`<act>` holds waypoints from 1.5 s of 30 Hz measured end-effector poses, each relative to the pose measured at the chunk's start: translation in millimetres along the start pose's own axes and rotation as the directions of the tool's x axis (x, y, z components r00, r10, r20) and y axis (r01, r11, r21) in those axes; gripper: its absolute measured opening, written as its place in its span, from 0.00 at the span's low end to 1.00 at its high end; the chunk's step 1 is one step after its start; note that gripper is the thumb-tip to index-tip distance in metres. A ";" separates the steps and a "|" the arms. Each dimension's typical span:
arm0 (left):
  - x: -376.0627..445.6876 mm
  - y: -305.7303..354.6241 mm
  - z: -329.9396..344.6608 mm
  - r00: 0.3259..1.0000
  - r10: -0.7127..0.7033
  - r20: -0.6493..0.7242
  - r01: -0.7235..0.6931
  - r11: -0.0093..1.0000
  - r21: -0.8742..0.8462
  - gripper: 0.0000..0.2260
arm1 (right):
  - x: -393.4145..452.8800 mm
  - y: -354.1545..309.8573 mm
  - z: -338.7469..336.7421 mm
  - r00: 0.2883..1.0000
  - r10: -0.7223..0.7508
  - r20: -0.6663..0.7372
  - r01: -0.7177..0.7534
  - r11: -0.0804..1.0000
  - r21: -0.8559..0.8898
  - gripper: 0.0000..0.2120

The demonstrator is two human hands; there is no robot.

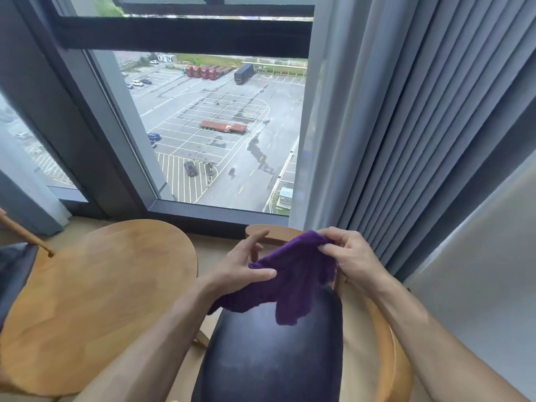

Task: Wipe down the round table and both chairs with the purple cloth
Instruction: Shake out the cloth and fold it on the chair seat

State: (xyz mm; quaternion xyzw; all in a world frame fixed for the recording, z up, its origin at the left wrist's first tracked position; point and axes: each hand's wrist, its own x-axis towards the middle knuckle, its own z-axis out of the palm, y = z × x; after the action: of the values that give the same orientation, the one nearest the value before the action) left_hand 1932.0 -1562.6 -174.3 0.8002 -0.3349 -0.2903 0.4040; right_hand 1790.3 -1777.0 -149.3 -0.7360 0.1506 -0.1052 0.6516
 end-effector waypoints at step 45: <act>-22.1 165.0 -144.2 0.691 0.673 -0.265 -0.238 0.557 0.796 0.19 | 0.4 -179.3 -46.2 0.888 -0.453 -0.083 0.016 0.211 -0.977 0.23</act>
State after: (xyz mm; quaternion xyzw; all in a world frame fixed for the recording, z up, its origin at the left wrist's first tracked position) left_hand 1974.8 -1554.5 41.5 0.8147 -0.4946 0.2230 0.2045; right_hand 1789.6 -1801.1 34.3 -0.9584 0.1809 -0.2208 0.0021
